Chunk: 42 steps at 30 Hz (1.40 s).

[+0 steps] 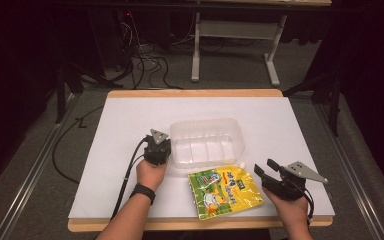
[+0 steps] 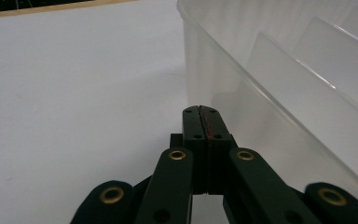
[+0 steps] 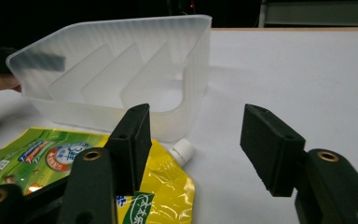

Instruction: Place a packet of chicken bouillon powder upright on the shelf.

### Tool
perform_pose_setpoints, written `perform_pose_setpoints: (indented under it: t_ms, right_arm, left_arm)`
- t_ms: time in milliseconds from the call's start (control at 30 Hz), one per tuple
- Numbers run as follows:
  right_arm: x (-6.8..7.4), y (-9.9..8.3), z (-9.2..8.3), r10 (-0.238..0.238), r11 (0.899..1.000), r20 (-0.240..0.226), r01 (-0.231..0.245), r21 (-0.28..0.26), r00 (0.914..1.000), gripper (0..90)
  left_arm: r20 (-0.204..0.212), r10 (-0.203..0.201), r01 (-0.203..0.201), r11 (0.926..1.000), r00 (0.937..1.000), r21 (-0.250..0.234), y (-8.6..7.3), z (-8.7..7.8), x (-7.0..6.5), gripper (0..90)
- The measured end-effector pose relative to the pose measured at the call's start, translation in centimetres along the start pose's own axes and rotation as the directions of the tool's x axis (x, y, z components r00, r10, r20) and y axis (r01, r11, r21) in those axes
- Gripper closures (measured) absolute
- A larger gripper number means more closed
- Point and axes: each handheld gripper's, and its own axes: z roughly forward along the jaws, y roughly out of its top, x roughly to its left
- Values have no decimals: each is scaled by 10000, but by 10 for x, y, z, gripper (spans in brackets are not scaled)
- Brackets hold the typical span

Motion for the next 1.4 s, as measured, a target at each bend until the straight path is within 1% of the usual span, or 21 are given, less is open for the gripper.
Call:
perform_pose_setpoints:
  t_ms: [33,67,167,200,300,333,400,500,533,600,633,667,700,900,933,967,1067,1133,1200,1300,1400]
  right_arm:
    - [0,0,0,0,10000,0,0,0,10000,446]
    - [1,-2,0,-18,9998,-41,18,205,10000,455]
    - [1,-5,0,5,9991,-69,-2,433,10000,451]
    - [1,-6,-1,-54,9989,-58,56,476,10000,451]
    - [1,-8,-6,-6,9984,56,2,568,10000,454]
    - [0,-9,-9,-8,9986,110,2,537,9999,455]
    - [-1,-9,-14,62,9990,218,-71,431,9997,455]
    - [0,-9,-21,141,9995,325,-150,277,9994,456]
    - [0,-9,-21,141,9995,325,-150,277,9994,456]
    - [1,-10,-23,105,9996,438,-117,275,9990,456]
    - [0,-10,-23,120,9995,474,-133,272,9988,457]
    - [-2,-11,-24,163,9994,515,-179,300,9985,457]
    - [-2,-11,-24,163,9994,515,-179,300,9985,457]
    - [-19,-13,-24,504,9977,805,-538,403,9955,460]
    - [-19,-13,-24,504,9977,805,-538,403,9955,460]
    - [-24,-13,-24,619,9970,901,-657,402,9940,460]
    - [-29,-15,-25,727,9959,1041,-779,461,9919,458]
    - [-32,-17,-26,916,9933,1151,-990,604,9891,452]
    - [-37,-20,-28,1226,9883,1271,-1328,746,9843,446]
    - [-45,-25,-32,1816,9761,1391,-1956,944,9735,439]
    - [-52,-33,-39,2350,9595,1482,-2536,1223,9606,435]
  left_arm:
    - [0,0,0,10000,10000,0,0,0,0,876]
    - [-35,-73,73,9999,10000,-135,-4,-10,4,850]
    - [-175,269,-272,9994,9995,-206,-20,-41,6,850]
    - [-62,263,-264,9994,9996,-210,-27,-53,5,865]
    - [795,570,-568,9984,9952,-54,-46,-84,-13,900]
    - [1250,593,-611,9981,9904,109,-52,-90,-23,900]
    - [1905,1118,-1236,9910,9753,513,-62,-95,-49,900]
    - [2623,1550,-1923,9736,9525,1232,-69,-82,-80,900]
    - [2623,1550,-1923,9736,9525,1232,-69,-82,-80,900]
    - [2894,1467,-1985,9672,9459,1583,-66,-67,-96,900]
    - [2809,1508,-1999,9674,9478,1552,-64,-63,-101,900]
    - [2935,1529,-2053,9660,9437,1569,-61,-59,-106,900]
    - [2935,1529,-2053,9660,9437,1569,-61,-59,-106,900]
    - [3169,1753,-2354,9582,9321,1625,-47,-38,-144,900]
    - [3169,1753,-2354,9582,9321,1625,-47,-38,-144,900]
    - [3266,1777,-2392,9579,9283,1590,-43,-31,-155,900]
    - [3473,1824,-2447,9587,9199,1448,-40,-24,-167,900]
    - [3553,1735,-2357,9617,9185,1398,-40,-24,-165,900]
    - [3548,1883,-2385,9657,9158,1029,-41,-29,-154,865]
    - [3381,2227,-2564,9648,9144,580,-40,-43,-127,841]
    - [2996,2533,-2670,9637,9198,48,-37,-60,-97,806]
